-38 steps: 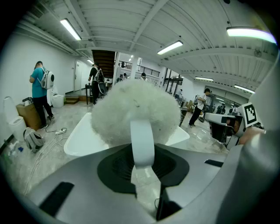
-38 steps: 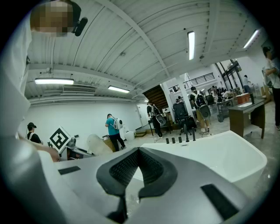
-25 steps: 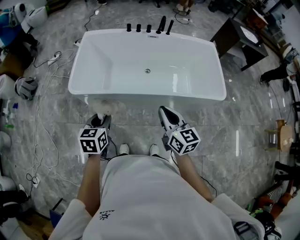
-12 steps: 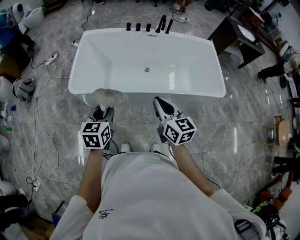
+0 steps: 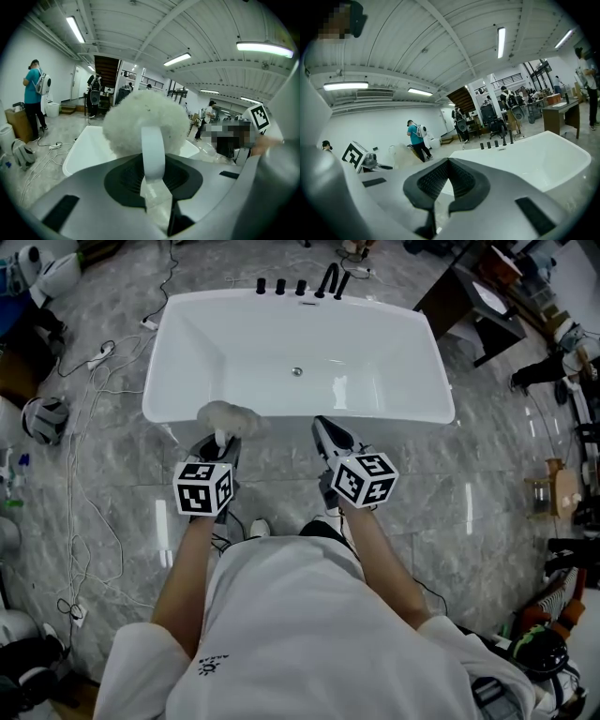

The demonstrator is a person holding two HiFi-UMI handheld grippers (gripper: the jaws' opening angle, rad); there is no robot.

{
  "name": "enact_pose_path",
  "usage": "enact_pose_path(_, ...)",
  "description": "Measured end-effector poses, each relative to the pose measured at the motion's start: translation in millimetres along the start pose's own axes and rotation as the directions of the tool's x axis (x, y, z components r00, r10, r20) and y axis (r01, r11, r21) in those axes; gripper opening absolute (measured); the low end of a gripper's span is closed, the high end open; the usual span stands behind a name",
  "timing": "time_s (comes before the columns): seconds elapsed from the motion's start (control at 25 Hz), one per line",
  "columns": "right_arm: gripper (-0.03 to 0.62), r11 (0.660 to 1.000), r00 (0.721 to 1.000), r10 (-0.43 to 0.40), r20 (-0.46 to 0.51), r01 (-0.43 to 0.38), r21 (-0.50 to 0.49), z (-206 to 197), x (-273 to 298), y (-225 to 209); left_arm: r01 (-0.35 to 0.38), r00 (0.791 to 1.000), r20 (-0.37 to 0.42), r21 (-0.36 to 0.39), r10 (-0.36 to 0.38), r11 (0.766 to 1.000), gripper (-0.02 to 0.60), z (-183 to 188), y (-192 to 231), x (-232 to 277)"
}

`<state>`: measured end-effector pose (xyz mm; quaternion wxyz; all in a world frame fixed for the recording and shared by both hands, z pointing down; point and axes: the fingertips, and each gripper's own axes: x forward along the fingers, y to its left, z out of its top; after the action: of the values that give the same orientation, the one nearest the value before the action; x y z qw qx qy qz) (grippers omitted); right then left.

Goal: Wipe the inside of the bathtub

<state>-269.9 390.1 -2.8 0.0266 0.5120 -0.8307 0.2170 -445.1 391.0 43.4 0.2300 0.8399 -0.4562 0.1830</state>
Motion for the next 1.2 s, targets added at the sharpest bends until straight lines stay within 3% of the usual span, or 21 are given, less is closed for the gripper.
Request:
enact_pose_path(0.44, 0.020, 0.999, 1.000, -0.002, -0.018, 0.002, 0.046, -1, 18, -6, -0.003, 1.000, 0.010, -0.003, 0.003, 1.000, 0.098, 13, 23, 13)
enact_pose_path(0.68, 0.019, 0.998, 0.997, 0.053, -0.058, -0.052, 0.025, 0, 48, -30, -0.044, 0.999, 0.000, -0.026, 0.044, 0.999, 0.098, 21, 27, 43)
enact_pose_path(1.2, 0.018, 0.982, 0.972, 0.181, -0.150, -0.187, -0.028, 34, 141, -113, -0.149, 0.988, 0.026, -0.072, 0.151, 0.986, 0.098, 79, 35, 137)
